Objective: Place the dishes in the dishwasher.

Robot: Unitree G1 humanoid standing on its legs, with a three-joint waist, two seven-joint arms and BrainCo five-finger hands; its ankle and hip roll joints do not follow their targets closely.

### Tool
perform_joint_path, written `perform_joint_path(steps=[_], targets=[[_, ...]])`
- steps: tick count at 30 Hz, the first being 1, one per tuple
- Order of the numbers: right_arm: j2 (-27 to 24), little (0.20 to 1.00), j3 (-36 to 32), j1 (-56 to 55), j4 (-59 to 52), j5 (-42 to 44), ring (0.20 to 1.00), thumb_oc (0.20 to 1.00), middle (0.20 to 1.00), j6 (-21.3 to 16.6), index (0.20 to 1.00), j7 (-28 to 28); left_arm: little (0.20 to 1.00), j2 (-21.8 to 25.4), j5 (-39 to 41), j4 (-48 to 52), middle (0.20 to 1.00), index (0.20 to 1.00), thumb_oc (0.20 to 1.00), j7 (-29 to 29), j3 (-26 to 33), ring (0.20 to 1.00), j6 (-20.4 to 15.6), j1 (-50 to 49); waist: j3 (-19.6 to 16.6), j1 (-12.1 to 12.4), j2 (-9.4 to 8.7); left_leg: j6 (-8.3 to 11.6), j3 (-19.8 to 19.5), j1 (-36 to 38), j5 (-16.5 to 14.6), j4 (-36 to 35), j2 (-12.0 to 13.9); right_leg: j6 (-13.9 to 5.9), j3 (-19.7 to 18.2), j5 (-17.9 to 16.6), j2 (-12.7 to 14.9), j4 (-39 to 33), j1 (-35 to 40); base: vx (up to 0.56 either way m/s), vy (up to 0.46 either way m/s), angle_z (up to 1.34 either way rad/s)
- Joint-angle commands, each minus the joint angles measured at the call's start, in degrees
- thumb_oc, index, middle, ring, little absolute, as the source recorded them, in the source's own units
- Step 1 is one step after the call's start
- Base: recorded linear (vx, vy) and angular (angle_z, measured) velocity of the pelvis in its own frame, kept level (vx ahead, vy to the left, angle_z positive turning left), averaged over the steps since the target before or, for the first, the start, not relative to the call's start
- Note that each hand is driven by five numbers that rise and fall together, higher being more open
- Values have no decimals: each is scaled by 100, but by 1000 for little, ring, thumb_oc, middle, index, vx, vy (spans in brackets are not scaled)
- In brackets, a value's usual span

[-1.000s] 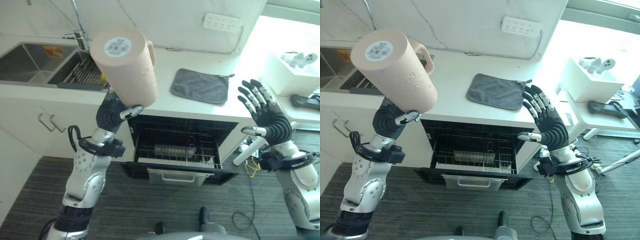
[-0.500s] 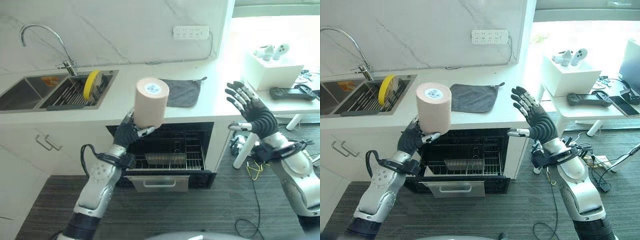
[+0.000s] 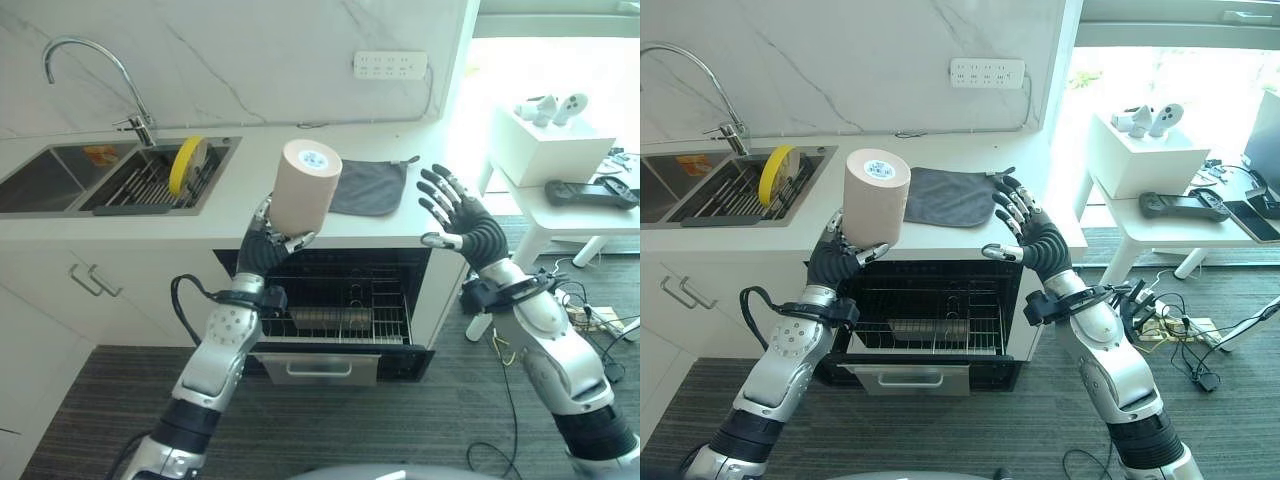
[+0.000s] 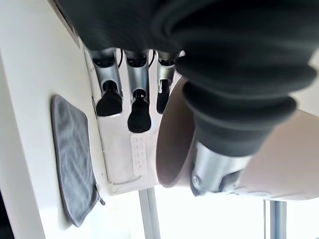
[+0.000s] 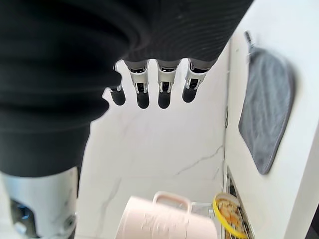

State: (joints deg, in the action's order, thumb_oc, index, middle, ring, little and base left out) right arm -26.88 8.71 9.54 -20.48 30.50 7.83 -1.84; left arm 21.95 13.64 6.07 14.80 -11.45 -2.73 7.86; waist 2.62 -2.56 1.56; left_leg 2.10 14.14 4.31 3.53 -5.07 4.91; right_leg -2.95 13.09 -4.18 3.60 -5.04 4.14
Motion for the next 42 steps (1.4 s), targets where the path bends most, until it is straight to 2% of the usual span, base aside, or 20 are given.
perform_joint_path(steps=[1,10,21,38,42], targets=[[223,1000,38,507,-163,272,1000,1000,1000,-125,1000,-263,200,130,-444,-97,200,200,200,422,-155,200,-339,793,-78,73,-175,411,-143,281,-434,7,620,-590,65,375,643,4,251,0,0,0],[372,1000,371,835,111,136,1000,1000,1000,179,1000,-409,200,113,-946,-200,200,200,200,761,-357,200,-250,1041,-109,134,-209,404,-177,304,-464,7,610,-596,120,387,667,4,290,3,1,1],[507,1000,706,1306,304,41,1000,1000,1000,532,1000,-574,200,173,-1400,-158,200,200,200,643,-705,200,-34,1263,-124,219,-224,396,-203,333,-492,7,603,-586,175,403,668,4,334,-3,0,1],[697,1000,868,1667,409,218,1000,1000,1000,708,1000,-704,200,97,-1371,-147,200,200,200,470,-1113,200,90,1424,-127,290,-239,391,-227,330,-511,7,590,-591,237,406,690,4,357,-2,1,1],[728,1000,888,1730,468,248,1000,1000,1000,646,1000,-724,200,86,-1339,-144,200,200,200,424,-1204,200,118,1465,-121,295,-229,390,-239,326,-514,7,585,-598,252,406,695,4,353,0,0,0]])
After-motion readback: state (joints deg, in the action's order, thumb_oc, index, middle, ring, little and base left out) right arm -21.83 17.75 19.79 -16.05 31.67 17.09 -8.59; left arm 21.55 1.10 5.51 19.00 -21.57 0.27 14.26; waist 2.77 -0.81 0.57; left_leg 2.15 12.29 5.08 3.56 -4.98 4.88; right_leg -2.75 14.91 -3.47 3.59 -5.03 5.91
